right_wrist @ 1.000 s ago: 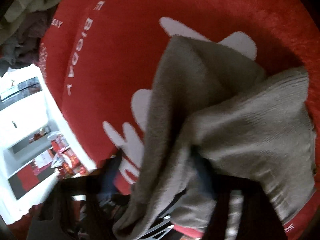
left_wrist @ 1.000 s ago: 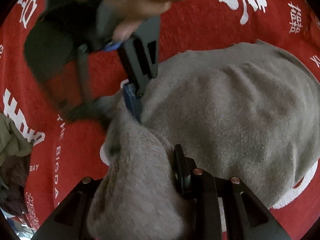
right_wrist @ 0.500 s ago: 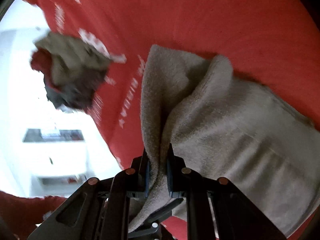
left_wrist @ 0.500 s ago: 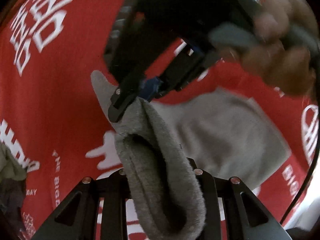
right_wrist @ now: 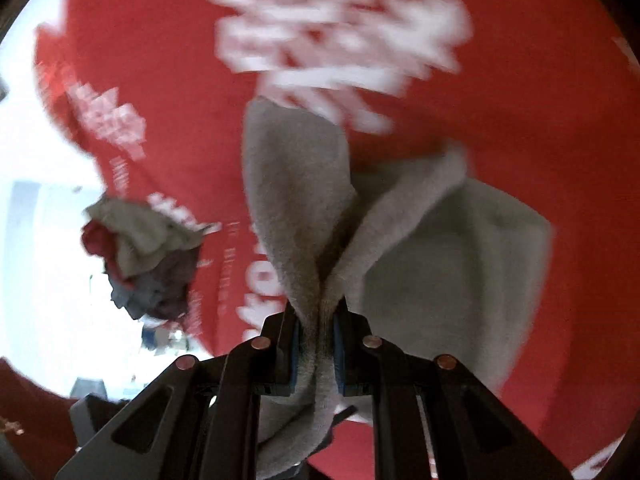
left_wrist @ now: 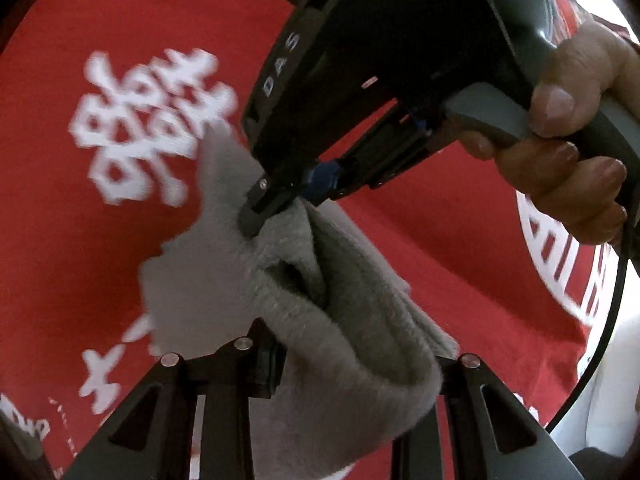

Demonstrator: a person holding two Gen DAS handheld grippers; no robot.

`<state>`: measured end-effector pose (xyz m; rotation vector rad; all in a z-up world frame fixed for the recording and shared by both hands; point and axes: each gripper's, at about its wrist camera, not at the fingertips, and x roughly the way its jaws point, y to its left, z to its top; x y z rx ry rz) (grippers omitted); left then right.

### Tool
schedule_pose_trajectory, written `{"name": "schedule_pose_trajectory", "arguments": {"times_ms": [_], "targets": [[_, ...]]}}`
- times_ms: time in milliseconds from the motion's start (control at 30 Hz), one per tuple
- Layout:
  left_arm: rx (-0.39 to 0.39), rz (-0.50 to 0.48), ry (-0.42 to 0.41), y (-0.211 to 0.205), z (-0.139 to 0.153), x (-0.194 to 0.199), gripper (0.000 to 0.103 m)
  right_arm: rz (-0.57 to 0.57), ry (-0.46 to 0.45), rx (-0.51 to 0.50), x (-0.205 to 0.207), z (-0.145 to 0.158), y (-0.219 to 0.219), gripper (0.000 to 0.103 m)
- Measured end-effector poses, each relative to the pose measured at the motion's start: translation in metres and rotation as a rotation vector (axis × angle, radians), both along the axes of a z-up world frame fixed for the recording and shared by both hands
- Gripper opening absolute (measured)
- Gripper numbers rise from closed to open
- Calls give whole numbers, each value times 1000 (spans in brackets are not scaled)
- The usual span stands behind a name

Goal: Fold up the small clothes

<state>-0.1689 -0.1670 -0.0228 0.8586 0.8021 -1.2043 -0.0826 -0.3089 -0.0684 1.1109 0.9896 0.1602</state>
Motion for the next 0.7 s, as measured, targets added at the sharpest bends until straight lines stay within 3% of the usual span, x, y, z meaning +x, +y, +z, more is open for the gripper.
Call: {"name": "schedule_pose_trajectory", "arguments": {"times_ms": [200, 233, 267, 333, 400, 467, 533, 700], "targets": [[71, -8, 29, -12, -37, -23, 30, -62, 139, 10, -32, -81, -14, 15], [72, -11, 39, -12, -37, -25, 44, -70, 136, 21, -32, -87, -15, 15], [68, -18, 56, -12, -36, -25, 70, -77, 131, 24, -32, -88, -15, 15], [28, -16, 75, -7, -24, -25, 84, -82, 126, 3, -31, -84, -18, 17], [14, -29, 103, -2, -10, -27, 84, -83, 146, -21, -29, -78, -19, 20], [14, -17, 135, 11, 5, -17, 84, -91, 176, -37, -33, -72, -20, 31], [21, 14, 163, 24, 15, -7, 84, -122, 207, -62, -35, -64, -21, 59], [54, 135, 206, 56, 19, 51, 84, -194, 218, -77, -70, -38, -14, 60]]}}
